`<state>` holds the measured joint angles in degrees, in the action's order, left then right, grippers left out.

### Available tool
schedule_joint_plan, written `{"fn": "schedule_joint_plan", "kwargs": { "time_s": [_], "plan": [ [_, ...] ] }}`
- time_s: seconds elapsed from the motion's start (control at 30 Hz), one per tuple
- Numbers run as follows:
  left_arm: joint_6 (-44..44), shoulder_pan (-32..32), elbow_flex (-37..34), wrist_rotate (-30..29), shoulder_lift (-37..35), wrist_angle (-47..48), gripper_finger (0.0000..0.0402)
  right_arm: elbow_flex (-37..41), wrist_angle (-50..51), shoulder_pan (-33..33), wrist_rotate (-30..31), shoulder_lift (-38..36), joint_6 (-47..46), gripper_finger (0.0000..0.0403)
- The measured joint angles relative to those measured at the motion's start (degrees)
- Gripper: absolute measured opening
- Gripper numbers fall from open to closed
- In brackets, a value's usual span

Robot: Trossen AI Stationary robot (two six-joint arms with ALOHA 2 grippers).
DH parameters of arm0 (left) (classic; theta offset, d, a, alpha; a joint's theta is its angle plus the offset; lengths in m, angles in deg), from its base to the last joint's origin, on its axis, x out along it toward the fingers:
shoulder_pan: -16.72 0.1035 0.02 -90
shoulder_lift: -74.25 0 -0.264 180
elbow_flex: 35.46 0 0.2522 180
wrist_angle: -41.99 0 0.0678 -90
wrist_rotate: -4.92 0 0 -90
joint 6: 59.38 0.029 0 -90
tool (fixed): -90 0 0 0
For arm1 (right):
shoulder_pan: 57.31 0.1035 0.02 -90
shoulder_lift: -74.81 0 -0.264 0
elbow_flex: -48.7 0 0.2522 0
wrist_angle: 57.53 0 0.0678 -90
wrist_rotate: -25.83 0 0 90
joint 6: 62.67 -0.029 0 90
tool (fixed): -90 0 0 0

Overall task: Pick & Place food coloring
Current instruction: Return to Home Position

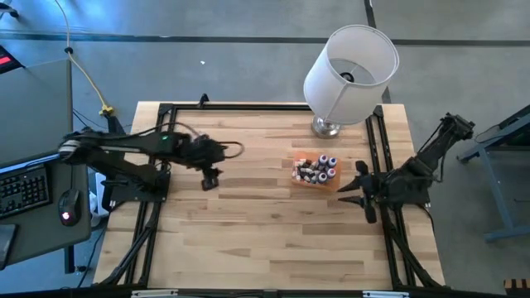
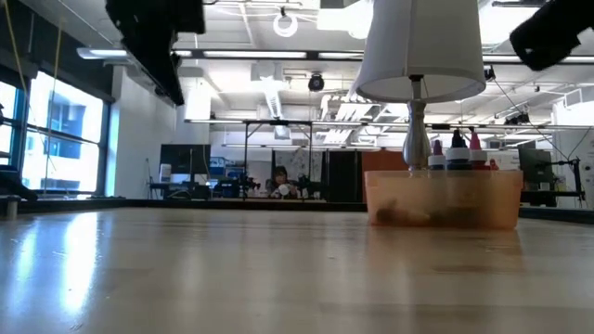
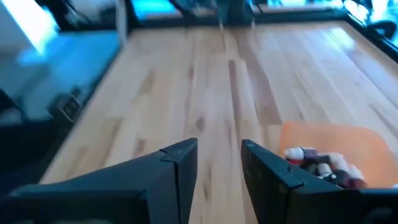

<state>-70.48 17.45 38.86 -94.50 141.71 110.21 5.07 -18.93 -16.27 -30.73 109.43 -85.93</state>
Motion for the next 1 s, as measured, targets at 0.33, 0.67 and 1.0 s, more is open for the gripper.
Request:
{"fn": "schedule_joint_plan", "kwargs": {
  "time_s": [0.33, 0.67, 1.0],
  "plan": [
    [0.4, 0.0, -36.1, 8.9, -28.5, -42.4, 0.0202, 22.3, -21.9, -3.6, -4.0, -26.5, 18.0, 0.0116],
    [6.3, 2.9, -52.4, 15.5, -35.9, -70.5, 0.0202, 28.8, -28.6, -8.5, -7.9, -33.6, 27.8, 0.0116],
    [-1.2, 5.4, -51.7, 15.3, -48.2, -53.4, 0.0202, 28.8, -27.9, -8.9, -8.6, -33.2, 28.1, 0.0116]
  ]
}}
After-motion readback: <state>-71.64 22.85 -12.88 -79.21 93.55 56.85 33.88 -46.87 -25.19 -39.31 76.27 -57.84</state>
